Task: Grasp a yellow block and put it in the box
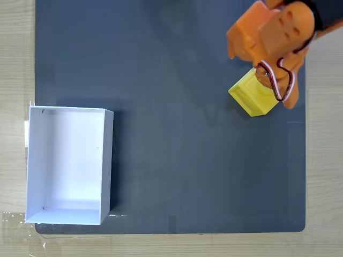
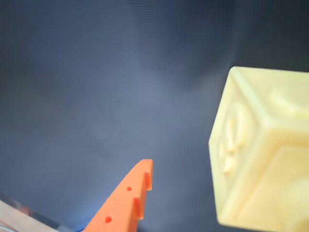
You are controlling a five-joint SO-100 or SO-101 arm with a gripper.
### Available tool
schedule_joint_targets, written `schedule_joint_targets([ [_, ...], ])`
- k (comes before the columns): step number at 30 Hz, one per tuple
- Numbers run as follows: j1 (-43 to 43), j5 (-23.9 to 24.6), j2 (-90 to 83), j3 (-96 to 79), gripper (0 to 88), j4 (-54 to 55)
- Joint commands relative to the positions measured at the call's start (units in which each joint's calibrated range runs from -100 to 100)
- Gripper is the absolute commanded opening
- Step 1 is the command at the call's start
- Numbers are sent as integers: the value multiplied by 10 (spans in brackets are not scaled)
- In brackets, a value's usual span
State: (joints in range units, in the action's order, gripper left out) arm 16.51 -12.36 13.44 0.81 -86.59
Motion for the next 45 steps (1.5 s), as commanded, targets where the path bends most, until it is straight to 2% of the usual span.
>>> schedule_joint_targets([
  [1, 2, -1, 25, 26, 535, 42],
  [10, 7, 0, 88, 26, 529, 102],
  [20, 5, 1, 94, 26, 261, 119],
  [29, -16, 3, 48, 64, 246, 130],
  [32, -46, 8, 14, 98, 247, 130],
  [35, -93, 37, -13, 142, 247, 131],
  [45, -308, 118, -27, 318, 247, 145],
])
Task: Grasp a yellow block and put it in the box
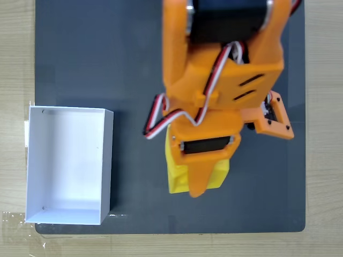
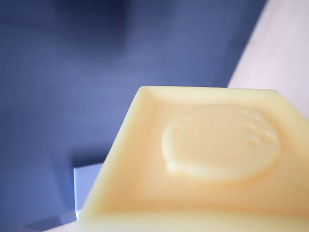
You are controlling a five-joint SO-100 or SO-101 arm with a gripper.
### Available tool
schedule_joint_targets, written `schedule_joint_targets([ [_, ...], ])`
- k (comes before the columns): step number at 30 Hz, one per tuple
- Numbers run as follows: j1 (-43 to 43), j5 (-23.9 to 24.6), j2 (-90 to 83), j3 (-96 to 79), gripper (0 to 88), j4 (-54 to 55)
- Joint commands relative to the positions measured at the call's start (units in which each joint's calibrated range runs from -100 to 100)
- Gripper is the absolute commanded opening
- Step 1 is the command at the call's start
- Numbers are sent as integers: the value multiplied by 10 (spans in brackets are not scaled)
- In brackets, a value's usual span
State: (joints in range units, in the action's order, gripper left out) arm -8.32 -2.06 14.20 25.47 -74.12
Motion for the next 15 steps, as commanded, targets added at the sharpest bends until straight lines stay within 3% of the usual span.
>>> schedule_joint_targets([
  [1, -82, 19, -34, 79, 247, 36],
  [7, -185, 15, -29, 79, 243, 137],
  [15, -255, 14, 67, 79, 244, 159],
])
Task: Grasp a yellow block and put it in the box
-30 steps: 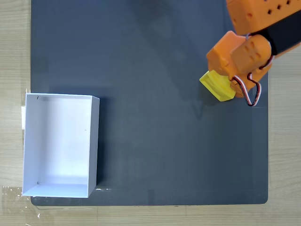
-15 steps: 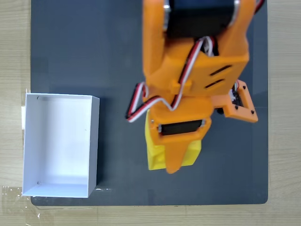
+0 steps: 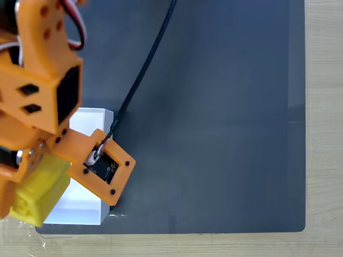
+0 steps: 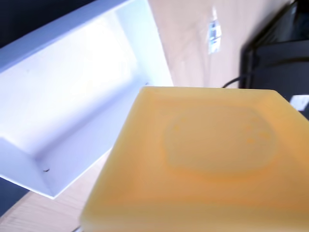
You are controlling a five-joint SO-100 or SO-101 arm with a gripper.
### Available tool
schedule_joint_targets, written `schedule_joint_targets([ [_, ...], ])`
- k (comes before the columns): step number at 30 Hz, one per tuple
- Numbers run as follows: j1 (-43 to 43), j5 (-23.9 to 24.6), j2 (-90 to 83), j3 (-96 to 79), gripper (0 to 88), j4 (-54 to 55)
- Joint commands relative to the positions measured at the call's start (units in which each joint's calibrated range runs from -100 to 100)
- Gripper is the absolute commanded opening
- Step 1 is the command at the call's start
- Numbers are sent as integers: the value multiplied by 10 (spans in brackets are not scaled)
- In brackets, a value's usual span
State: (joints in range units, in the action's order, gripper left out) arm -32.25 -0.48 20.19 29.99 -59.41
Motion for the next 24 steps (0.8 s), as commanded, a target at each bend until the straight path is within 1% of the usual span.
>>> schedule_joint_targets([
  [1, -18, -2, 18, 34, 244, 12],
  [13, -12, -34, 100, 34, 248, 12],
  [16, -14, -31, 111, 34, 260, 12],
  [18, -16, -31, 116, 34, 305, 12],
  [22, -13, -34, 124, 33, 432, 4],
  [24, -12, -34, 124, 33, 477, 3],
])
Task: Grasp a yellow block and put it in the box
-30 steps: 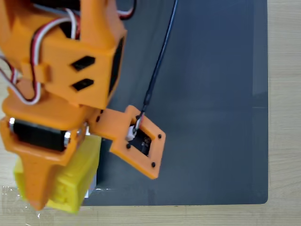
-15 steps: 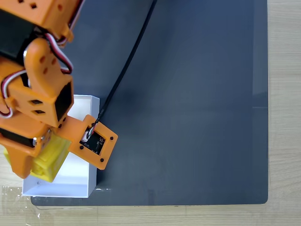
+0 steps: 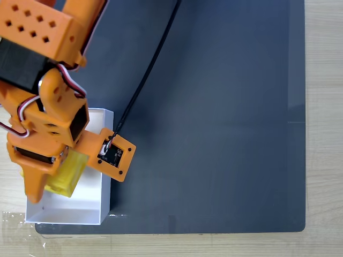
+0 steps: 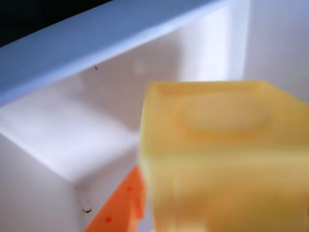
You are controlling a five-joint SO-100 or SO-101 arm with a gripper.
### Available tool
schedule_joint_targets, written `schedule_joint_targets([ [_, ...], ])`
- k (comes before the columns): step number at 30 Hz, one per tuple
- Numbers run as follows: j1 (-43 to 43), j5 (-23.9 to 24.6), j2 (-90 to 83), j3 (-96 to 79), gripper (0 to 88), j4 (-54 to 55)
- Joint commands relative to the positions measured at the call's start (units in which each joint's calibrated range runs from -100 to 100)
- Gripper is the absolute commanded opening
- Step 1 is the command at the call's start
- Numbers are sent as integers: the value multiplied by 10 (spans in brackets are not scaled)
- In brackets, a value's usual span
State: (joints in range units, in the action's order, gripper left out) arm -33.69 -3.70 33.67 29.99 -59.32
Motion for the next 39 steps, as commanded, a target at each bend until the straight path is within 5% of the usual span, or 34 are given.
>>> schedule_joint_targets([
  [1, 3, -2, -10, 33, 488, 2],
  [13, 30, 3, -64, 33, 469, -20],
  [21, 64, 60, -202, -24, 81, -107],
  [23, 72, 78, -260, -87, 5, -103],
  [30, 145, 83, -543, -484, 17, -82],
  [39, 213, 75, -882, -992, 20, 97],
])
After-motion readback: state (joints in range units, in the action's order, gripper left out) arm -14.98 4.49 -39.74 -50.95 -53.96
